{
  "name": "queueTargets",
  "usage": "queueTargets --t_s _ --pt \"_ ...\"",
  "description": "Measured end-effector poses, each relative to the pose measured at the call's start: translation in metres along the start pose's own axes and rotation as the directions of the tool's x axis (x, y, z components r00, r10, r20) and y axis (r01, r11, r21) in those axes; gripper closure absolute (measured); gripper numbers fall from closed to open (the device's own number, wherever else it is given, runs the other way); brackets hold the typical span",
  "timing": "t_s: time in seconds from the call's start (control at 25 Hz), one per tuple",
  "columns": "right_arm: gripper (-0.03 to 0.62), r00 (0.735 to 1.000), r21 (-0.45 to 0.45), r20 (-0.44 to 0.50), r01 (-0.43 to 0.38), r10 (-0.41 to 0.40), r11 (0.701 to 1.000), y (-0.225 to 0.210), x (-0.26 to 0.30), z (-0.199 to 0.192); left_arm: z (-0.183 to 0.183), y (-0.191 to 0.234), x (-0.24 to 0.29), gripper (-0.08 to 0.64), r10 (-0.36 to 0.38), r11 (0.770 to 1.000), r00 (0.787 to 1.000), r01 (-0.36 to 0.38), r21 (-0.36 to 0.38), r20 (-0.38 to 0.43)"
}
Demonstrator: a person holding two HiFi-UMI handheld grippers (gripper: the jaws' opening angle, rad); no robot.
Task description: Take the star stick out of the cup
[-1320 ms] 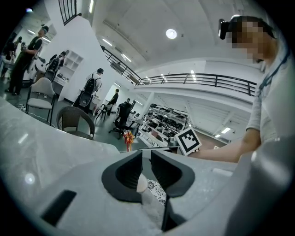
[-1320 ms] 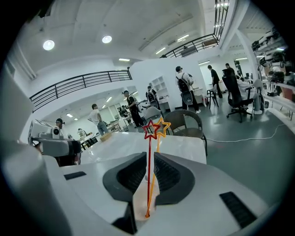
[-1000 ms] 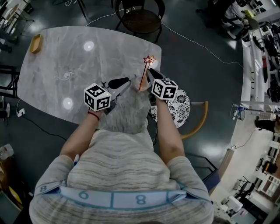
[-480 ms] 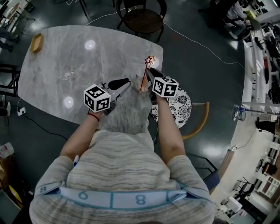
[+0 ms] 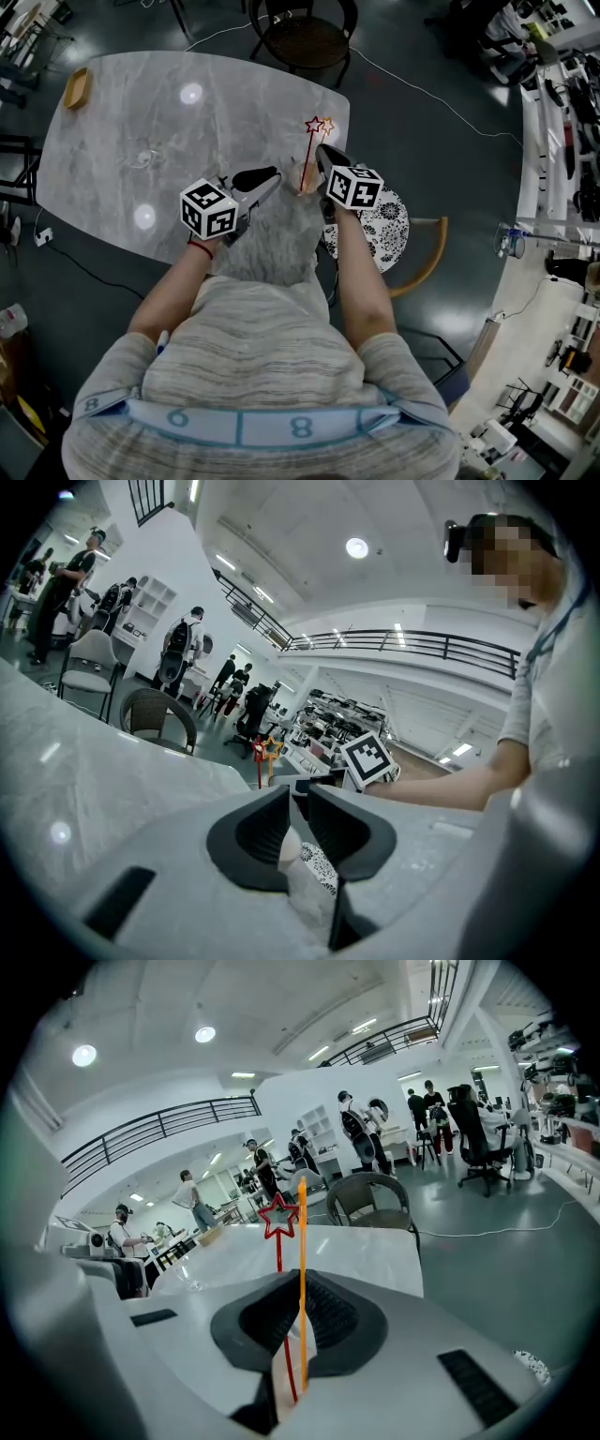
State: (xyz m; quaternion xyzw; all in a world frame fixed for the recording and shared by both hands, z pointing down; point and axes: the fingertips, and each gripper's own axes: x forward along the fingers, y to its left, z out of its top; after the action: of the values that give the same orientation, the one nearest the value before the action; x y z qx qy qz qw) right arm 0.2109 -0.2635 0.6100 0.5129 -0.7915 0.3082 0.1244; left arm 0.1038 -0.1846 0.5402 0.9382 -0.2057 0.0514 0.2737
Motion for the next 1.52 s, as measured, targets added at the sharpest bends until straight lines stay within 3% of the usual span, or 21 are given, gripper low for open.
queueTargets --t_s 0.36,0.76,1.04,1.2,1.52 --pt "0.571 0.998 0.061 0.042 0.046 -0.049 0.997 -0.009 -0.008 0.008 0.001 -0.004 -0.001 0.505 -0.016 1.000 1.000 0.016 0.004 0.007" --pt "0.571 0.986 -0.007 0.154 0.064 -0.062 0.998 0.013 -0.044 0.047 0.003 -0.004 -0.008 0.505 -0.030 1.000 0.999 0.030 0.002 0.018" --pt "0.571 0.977 -0.053 0.212 0.031 -0.019 0.998 0.042 -0.072 0.076 0.007 -0.003 -0.015 0.505 -0.026 1.000 0.999 0.026 0.001 0.041" --pt "0.572 0.981 -0.068 0.191 -0.006 0.019 0.998 0.062 -0.076 0.075 0.011 -0.002 -0.022 0.505 -0.018 1.000 0.998 0.018 0.000 0.058" --pt "0.571 0.994 -0.098 0.061 -0.087 0.093 0.991 0.102 -0.058 0.039 0.012 -0.002 -0.036 0.505 -0.005 1.000 0.997 0.005 -0.005 0.075"
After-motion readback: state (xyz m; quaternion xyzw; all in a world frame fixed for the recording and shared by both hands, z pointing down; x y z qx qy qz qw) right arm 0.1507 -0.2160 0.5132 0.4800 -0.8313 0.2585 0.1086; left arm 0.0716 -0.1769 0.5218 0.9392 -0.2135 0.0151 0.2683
